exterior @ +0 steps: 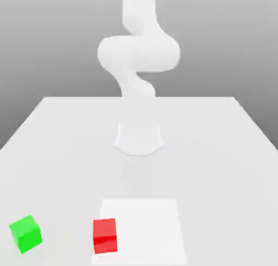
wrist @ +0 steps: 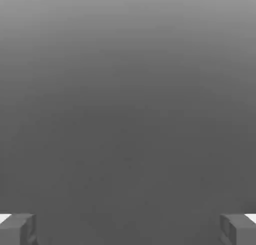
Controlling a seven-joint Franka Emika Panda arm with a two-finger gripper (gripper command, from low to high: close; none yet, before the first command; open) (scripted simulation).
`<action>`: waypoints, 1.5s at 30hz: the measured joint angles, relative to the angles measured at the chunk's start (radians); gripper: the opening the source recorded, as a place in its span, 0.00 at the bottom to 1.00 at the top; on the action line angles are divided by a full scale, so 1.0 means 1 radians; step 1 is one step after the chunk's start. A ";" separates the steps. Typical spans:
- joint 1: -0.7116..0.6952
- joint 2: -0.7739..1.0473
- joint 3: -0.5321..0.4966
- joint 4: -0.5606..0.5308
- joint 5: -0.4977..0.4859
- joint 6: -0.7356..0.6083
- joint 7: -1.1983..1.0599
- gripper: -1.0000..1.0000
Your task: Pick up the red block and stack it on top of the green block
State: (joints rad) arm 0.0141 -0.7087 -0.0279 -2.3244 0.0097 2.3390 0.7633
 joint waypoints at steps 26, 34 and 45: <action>-0.006 0.944 -0.127 -0.219 0.091 0.439 -0.349 0.50; -0.033 1.047 -0.092 -0.204 0.131 0.522 -0.379 0.00; -0.089 0.879 -0.229 -0.158 0.080 0.304 -0.255 0.00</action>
State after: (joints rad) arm -0.0749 0.1707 -0.2573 -2.4824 0.0898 2.6431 0.5085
